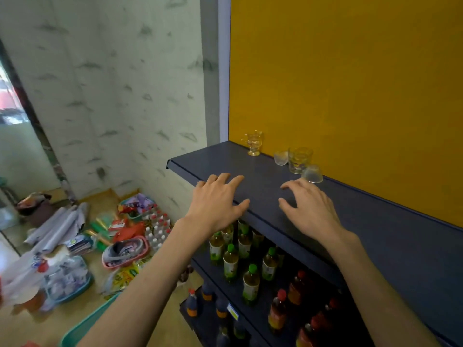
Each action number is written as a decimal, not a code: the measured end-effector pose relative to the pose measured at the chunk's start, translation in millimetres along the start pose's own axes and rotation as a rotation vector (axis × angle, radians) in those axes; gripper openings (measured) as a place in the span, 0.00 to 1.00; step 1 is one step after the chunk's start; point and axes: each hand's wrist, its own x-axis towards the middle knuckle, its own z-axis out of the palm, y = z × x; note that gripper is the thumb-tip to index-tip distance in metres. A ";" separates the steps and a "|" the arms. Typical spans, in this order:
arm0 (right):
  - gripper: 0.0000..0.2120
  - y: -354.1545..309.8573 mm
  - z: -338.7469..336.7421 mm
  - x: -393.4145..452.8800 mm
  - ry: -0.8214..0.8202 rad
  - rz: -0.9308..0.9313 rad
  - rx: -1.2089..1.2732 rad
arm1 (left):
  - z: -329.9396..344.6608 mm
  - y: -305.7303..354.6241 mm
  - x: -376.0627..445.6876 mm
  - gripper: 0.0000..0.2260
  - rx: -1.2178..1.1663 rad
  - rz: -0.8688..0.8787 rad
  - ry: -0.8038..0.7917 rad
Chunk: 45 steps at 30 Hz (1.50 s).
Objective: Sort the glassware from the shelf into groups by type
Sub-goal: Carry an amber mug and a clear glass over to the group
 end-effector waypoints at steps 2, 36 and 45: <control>0.18 1.4 6.9 33.6 0.015 0.019 0.005 | 4.7 -17.5 33.6 0.31 0.015 0.017 -0.005; 0.16 12.6 102.6 210.4 0.131 0.599 -0.209 | 154.1 -115.4 408.4 0.36 -0.246 0.267 0.031; 0.16 29.1 92.1 211.4 0.227 0.779 -0.332 | 175.5 -98.7 431.0 0.34 -0.571 0.110 -0.076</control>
